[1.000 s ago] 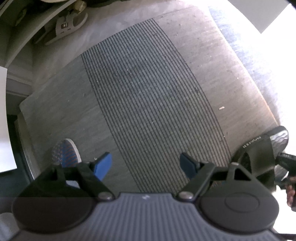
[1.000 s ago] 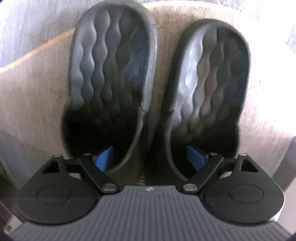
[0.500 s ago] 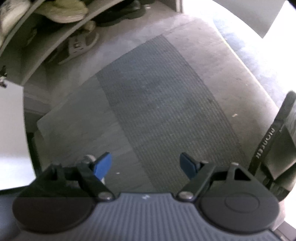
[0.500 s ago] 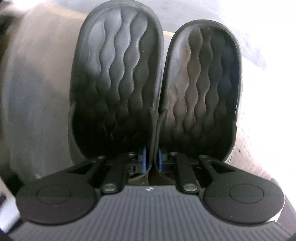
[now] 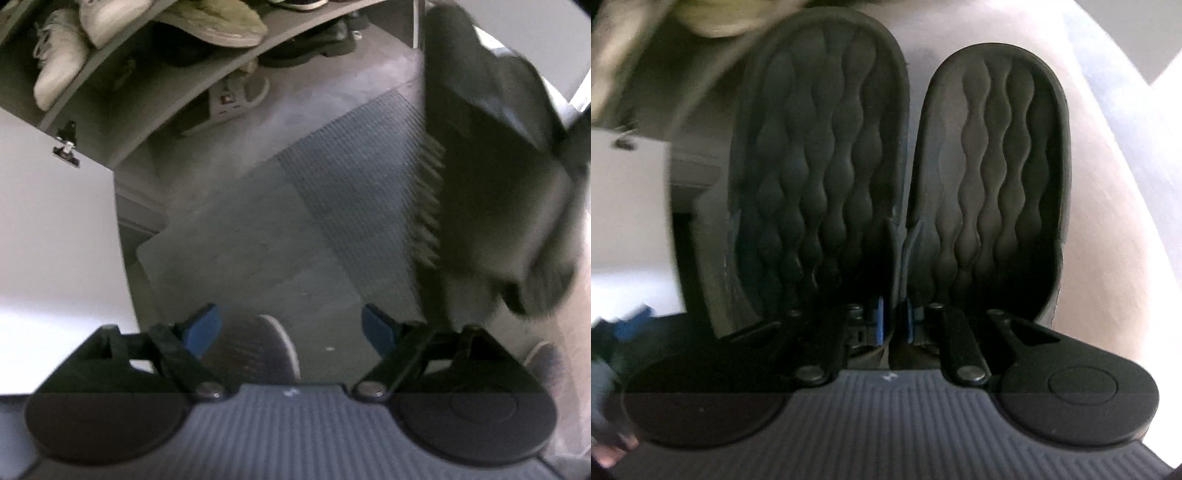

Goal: Organize scattered shoes
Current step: 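Lift the black slides and set them side by side on the grey mat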

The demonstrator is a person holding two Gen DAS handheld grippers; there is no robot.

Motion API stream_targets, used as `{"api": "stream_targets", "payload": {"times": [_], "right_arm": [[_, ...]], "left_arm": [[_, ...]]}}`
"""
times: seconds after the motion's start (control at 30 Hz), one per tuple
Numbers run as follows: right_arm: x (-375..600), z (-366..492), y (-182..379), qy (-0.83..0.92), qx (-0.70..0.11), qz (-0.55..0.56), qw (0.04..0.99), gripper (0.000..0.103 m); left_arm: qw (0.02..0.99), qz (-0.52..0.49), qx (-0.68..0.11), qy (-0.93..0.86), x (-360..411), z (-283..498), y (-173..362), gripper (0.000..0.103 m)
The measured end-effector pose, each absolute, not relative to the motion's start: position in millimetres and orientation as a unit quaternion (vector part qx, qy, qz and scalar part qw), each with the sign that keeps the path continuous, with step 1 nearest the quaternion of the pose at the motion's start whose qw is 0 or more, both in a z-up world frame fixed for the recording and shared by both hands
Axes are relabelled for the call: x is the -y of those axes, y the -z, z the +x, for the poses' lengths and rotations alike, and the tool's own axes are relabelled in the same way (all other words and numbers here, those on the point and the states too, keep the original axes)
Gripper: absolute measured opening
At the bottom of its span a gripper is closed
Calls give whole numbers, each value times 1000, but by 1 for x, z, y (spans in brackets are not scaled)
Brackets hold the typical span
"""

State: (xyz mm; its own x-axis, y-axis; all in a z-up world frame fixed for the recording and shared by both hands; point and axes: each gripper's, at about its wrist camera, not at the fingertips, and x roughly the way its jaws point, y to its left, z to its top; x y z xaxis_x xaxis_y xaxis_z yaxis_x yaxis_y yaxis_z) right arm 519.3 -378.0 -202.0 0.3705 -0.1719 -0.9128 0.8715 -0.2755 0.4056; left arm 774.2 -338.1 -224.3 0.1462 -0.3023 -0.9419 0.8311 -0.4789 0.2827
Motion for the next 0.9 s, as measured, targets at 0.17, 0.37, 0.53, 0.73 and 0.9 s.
{"api": "stream_targets", "payload": {"times": [0.17,0.37,0.53,0.73,0.9], "right_arm": [[468,592,189,464,-300,588,590,15],[574,662,201,446,-328,539,635,15],[592,698,181,444,-351,516,643,13],[582,716,158,455,-358,512,634,4],[581,711,181,462,-337,536,621,4]], "left_arm": [[470,596,-235,607,360,814,243,86],[478,592,-201,617,407,842,251,86],[485,573,-243,615,454,859,245,86],[497,559,-277,603,492,863,237,86],[515,563,-295,575,497,873,255,86]]}}
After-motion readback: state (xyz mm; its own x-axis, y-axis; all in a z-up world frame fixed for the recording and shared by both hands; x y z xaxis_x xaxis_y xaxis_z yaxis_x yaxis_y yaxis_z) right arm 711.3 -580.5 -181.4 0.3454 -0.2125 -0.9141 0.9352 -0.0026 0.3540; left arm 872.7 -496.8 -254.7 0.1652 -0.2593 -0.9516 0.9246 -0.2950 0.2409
